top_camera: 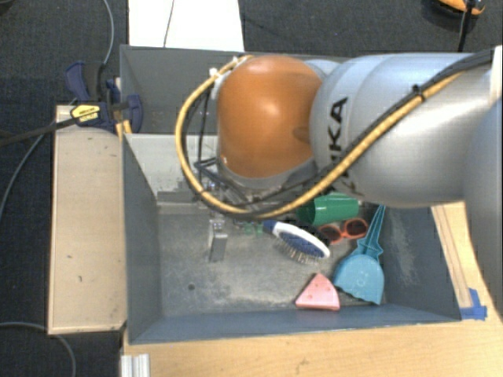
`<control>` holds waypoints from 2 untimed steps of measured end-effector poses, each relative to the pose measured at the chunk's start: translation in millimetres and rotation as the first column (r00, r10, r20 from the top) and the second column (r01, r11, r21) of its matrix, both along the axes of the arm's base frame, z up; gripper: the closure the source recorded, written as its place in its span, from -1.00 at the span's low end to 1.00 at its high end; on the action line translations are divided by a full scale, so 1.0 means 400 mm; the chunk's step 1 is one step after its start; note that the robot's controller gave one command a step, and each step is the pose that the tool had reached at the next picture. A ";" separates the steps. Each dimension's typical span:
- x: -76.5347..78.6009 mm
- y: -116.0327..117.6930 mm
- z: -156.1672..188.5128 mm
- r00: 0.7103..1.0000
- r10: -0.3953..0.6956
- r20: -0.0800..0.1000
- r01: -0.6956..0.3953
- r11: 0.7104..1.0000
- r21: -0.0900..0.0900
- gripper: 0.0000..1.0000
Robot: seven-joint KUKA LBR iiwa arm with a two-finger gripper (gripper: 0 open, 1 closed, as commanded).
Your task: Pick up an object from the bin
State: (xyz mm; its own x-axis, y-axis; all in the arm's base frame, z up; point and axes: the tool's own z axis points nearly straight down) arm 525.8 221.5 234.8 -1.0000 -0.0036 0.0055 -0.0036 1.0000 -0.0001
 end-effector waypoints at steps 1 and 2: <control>0.004 -0.003 0.012 1.000 -0.005 0.008 0.005 1.000 0.002 -1.00; 0.053 -0.019 -0.076 1.000 -0.020 0.016 0.020 1.000 0.006 -1.00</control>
Offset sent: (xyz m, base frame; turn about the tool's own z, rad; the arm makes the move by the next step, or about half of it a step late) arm 0.0562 -0.0266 -0.1233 0.0578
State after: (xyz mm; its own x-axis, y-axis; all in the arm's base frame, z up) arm 547.0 214.0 204.5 -0.9998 0.0164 -0.0106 0.0164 0.9998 0.0058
